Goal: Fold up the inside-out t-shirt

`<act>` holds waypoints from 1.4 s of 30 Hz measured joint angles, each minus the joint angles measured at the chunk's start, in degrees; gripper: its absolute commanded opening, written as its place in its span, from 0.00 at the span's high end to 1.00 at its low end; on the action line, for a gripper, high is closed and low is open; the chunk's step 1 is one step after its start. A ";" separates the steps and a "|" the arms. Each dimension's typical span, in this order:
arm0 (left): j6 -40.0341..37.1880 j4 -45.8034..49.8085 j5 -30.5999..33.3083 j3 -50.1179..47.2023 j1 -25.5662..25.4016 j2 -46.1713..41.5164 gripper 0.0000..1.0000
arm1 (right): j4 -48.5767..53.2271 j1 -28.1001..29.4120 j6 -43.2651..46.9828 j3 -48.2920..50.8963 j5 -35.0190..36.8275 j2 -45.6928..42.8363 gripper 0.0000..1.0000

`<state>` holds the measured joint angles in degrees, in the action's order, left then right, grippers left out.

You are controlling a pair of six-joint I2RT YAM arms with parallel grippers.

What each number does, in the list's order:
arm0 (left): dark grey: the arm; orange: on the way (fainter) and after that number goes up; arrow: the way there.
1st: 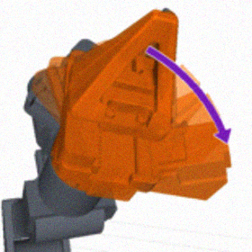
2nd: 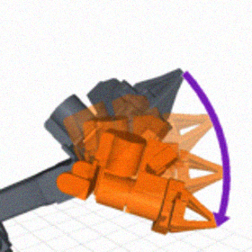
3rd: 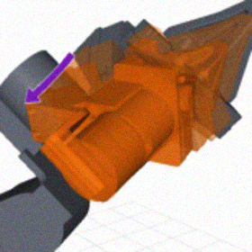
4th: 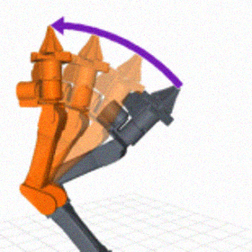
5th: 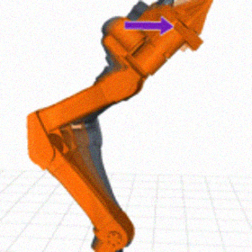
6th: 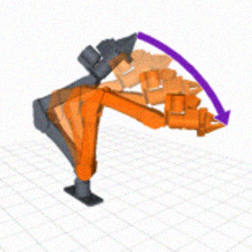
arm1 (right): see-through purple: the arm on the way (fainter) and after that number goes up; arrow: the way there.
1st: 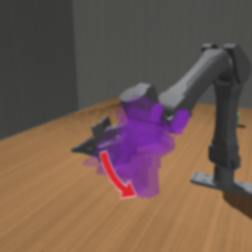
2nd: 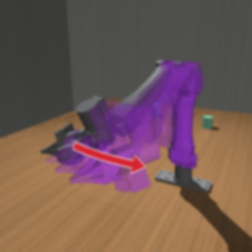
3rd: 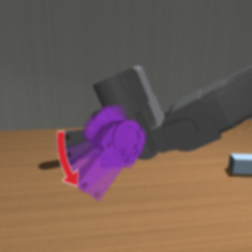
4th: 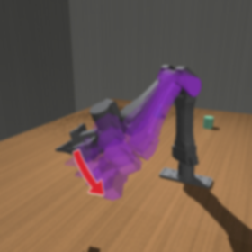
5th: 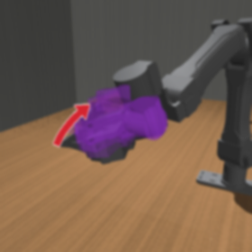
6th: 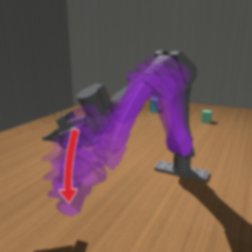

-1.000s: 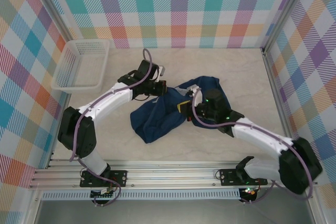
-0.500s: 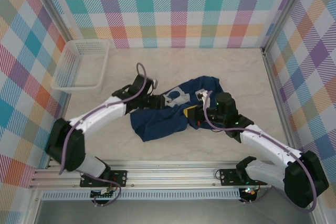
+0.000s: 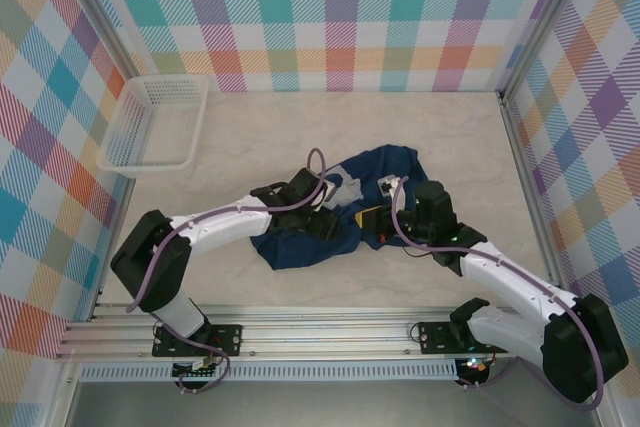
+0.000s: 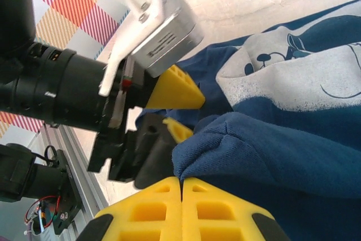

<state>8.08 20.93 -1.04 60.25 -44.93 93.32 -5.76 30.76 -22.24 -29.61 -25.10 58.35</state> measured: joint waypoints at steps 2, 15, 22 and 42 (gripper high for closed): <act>-0.87 -0.13 1.36 1.51 0.00 1.29 0.40 | 0.52 0.00 0.02 0.09 0.04 -0.31 1.00; -3.34 -0.09 -1.25 7.50 1.22 7.93 1.00 | 4.90 -0.07 0.44 1.22 3.26 -3.08 1.00; 4.28 -0.24 -21.44 7.17 7.65 -4.02 1.00 | 16.72 -0.11 1.95 -3.41 15.10 -4.59 1.00; 20.65 -1.53 -44.54 5.57 10.25 -11.69 1.00 | 30.05 0.68 8.24 -12.37 21.11 -3.10 0.63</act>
<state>28.73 19.40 -45.58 65.82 -34.68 81.62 24.29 31.44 -14.00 -41.98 -3.99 55.24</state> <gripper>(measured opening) 0.050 0.358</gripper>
